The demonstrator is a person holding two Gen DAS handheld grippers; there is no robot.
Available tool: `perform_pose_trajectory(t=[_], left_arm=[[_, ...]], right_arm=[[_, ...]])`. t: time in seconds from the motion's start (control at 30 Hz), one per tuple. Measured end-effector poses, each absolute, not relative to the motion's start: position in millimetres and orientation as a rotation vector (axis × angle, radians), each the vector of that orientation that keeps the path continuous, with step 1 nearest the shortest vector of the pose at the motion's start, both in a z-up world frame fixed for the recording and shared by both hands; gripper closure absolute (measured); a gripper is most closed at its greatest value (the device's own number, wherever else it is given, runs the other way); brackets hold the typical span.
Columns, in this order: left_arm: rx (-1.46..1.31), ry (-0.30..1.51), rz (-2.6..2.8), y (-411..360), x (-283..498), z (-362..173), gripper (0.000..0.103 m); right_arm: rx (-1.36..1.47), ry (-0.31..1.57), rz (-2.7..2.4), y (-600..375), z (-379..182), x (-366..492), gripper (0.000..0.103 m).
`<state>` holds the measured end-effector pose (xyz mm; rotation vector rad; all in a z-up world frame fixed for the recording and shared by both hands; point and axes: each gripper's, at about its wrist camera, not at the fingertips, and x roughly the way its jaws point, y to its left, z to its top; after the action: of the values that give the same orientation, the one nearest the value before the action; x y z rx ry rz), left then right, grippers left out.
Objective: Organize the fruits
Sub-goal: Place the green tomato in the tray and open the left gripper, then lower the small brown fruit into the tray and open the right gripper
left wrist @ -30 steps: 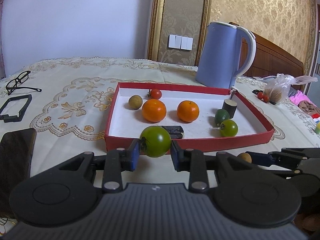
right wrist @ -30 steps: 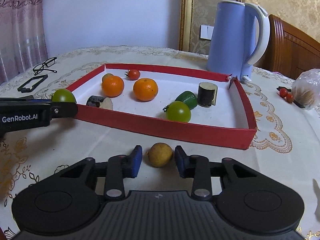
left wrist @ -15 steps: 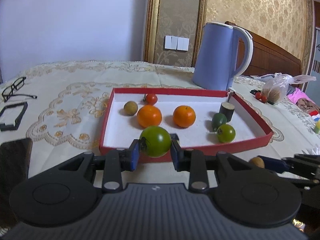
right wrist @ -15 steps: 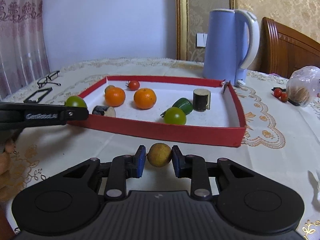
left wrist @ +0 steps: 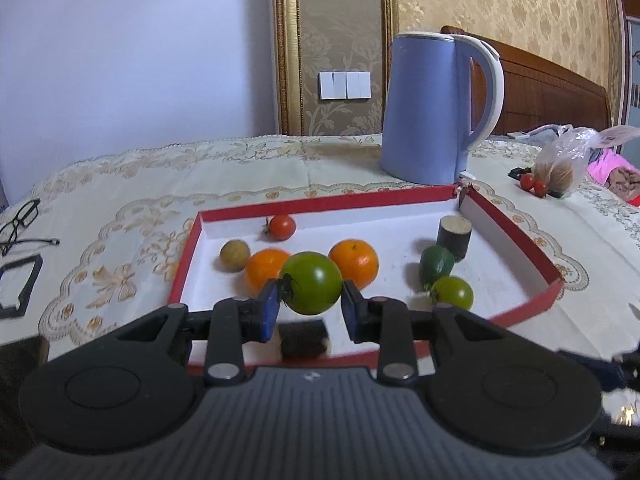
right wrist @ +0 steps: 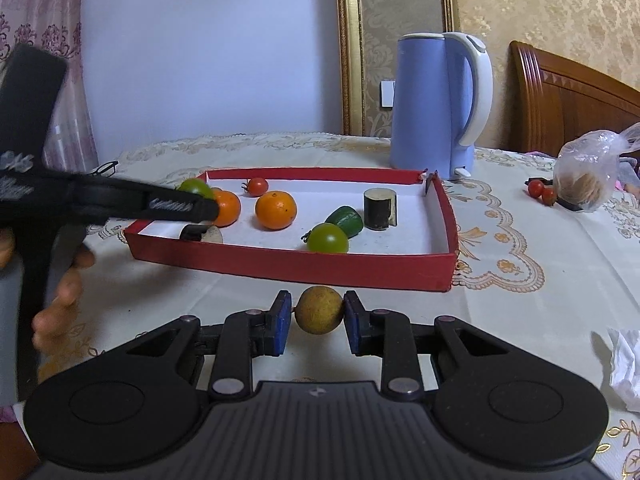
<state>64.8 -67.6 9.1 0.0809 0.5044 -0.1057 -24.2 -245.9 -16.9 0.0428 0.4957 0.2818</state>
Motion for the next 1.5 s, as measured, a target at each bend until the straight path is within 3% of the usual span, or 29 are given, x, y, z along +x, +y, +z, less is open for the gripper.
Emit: perform_pose_trajectory(t=[0.57,0.67,0.83,0.9,1.33,1.5], left_arm=[[0.196,0.555,-0.058,-111,142,13,0.07],[0.214,0.543,-0.033,-114,148,16,0.062],[0.215,0.483,-0.031,-117,144,22,0.015],[0.214,0.447,-0.047,-119,138,22,0.003],[0.24,0.431,0.014,-125,146,-7,0.0],[0.384,0.423,0.06,-135,153,-22,0.0]], right_arm=[[0.07,0.479,0.269,-260,-18,-33,0.075],[0.077,0.479,0.262,-263,-18,-34,0.075],[0.085,0.479,0.261,-265,-19,-35,0.075],[0.09,0.477,0.259,-265,-18,-35,0.075],[0.109,0.452,0.236,-276,-9,-37,0.075],[0.137,0.448,0.231,-281,-6,-31,0.075]])
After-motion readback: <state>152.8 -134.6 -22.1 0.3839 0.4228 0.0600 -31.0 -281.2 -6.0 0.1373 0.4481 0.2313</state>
